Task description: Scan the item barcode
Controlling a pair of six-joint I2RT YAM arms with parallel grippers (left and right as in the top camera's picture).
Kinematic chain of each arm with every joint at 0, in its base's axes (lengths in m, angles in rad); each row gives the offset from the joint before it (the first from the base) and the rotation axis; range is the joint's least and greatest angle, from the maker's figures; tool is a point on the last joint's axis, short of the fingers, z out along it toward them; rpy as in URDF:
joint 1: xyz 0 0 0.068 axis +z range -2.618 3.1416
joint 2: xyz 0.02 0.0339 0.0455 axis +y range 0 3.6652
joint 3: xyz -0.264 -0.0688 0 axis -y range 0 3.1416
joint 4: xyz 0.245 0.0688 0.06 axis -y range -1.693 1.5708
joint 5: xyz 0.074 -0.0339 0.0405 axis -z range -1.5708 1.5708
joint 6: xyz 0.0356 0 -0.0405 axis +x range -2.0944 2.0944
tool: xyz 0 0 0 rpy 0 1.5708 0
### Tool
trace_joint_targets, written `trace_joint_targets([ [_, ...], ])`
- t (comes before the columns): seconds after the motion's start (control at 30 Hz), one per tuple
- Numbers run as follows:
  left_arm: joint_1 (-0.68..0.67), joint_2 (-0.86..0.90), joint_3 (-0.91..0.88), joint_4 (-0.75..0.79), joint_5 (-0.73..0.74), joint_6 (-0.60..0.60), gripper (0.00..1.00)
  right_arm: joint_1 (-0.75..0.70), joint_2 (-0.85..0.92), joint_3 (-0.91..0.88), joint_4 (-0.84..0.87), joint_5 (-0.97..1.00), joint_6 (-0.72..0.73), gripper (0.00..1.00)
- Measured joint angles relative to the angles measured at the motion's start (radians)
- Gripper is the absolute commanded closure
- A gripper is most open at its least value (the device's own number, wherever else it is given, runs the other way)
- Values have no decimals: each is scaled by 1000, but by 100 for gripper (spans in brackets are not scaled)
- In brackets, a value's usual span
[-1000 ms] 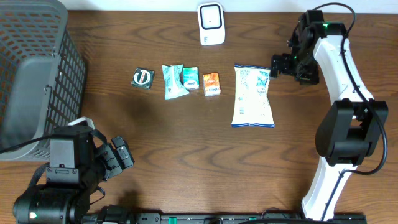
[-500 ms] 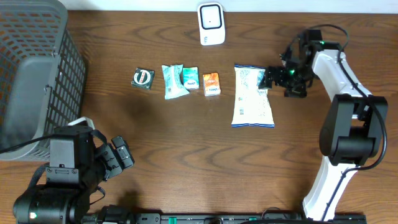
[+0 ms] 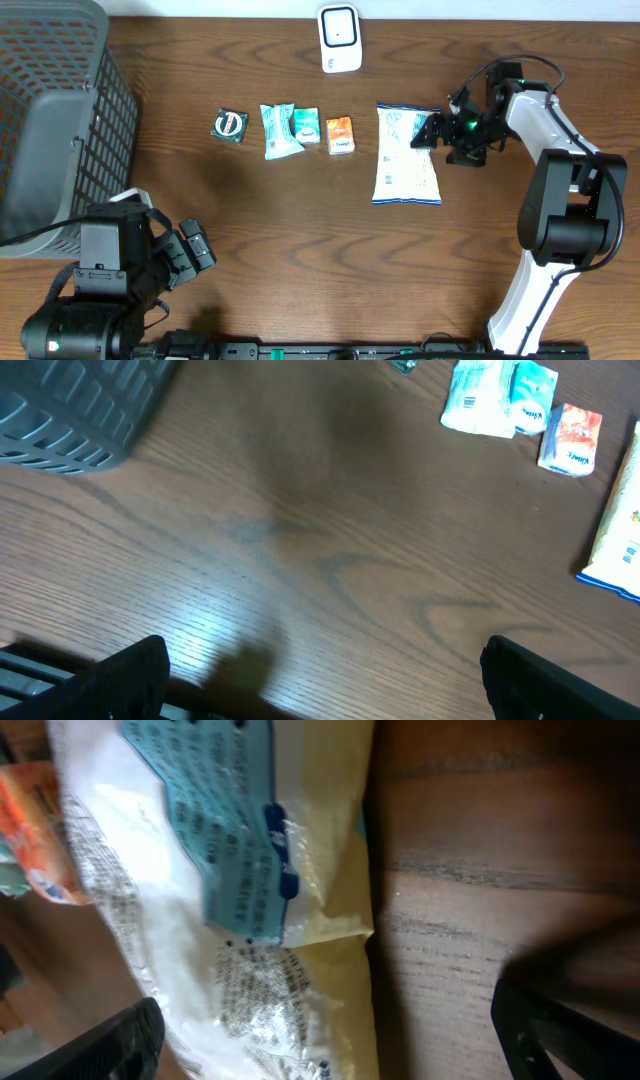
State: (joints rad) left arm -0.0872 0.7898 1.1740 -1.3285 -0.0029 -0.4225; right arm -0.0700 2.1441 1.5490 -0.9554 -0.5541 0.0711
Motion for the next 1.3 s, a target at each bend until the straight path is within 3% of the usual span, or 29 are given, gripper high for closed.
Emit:
trace_joint_targets([
  [1.3, 0, 0, 0, 0, 0, 0, 2, 3, -8, -43, 139, -49, -1, 1],
])
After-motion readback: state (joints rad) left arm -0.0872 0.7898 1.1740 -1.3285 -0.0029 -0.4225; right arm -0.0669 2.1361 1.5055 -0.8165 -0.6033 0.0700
